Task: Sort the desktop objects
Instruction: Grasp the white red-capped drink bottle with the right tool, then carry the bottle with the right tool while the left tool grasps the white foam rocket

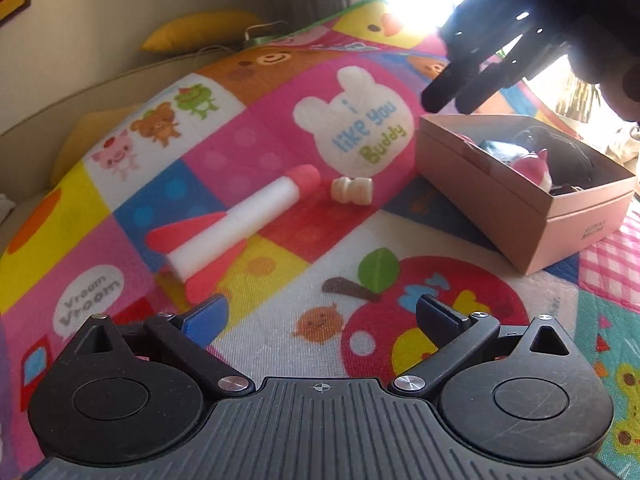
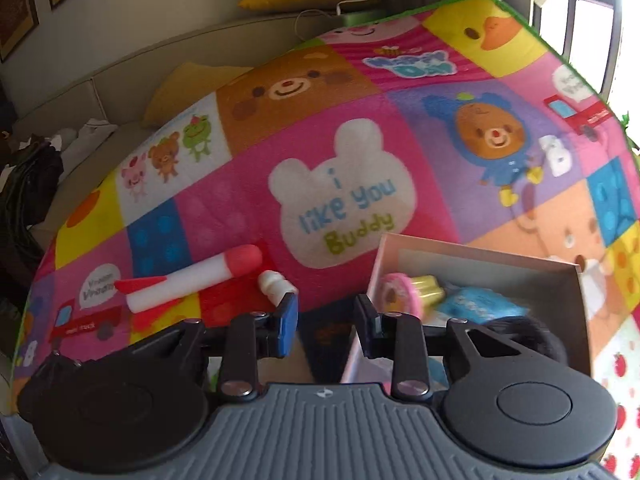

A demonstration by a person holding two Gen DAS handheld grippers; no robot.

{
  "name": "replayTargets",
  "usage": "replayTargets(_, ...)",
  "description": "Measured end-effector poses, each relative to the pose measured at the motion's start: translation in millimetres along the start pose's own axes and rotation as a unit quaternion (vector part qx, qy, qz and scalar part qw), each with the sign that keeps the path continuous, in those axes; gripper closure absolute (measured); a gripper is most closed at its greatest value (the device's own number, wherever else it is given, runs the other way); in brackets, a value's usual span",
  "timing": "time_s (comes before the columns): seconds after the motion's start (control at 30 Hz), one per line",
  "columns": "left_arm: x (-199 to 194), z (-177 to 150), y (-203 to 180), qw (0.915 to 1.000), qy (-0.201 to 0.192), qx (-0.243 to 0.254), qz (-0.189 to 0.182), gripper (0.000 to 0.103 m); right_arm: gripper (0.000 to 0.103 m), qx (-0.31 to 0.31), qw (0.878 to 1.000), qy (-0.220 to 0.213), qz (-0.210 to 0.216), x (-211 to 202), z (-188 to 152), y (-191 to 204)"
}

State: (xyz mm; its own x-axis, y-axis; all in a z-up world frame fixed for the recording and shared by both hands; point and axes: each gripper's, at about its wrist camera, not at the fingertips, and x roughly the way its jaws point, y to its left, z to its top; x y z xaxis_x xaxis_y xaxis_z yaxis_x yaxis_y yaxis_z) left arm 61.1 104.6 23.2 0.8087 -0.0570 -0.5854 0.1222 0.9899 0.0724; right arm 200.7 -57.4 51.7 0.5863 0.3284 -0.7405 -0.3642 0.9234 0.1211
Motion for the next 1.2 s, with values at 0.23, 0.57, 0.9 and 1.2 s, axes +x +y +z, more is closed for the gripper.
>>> replayTargets(0.23, 1, -11, 9, 0.9996, 0.005, -0.028, -0.005, 0.001, 0.062, -0.089, 0.994, 0.052, -0.043, 98, 17, 67)
replayTargets(0.57, 8, -12, 20, 0.9975, 0.023, -0.064, -0.017, 0.001, 0.078, -0.176, 0.978, 0.075, -0.085, 131, 2, 90)
replayTargets(0.9, 7, -13, 22, 0.9969, 0.025, -0.073, -0.013, 0.001, 0.078, -0.048, 0.997, -0.051, 0.020, -70, -66, 9)
replayTargets(1.2, -3, -4, -12, 0.9983, 0.029, -0.042, -0.027, 0.001, 0.078, 0.048, 0.995, -0.075, -0.053, -76, -186, -65)
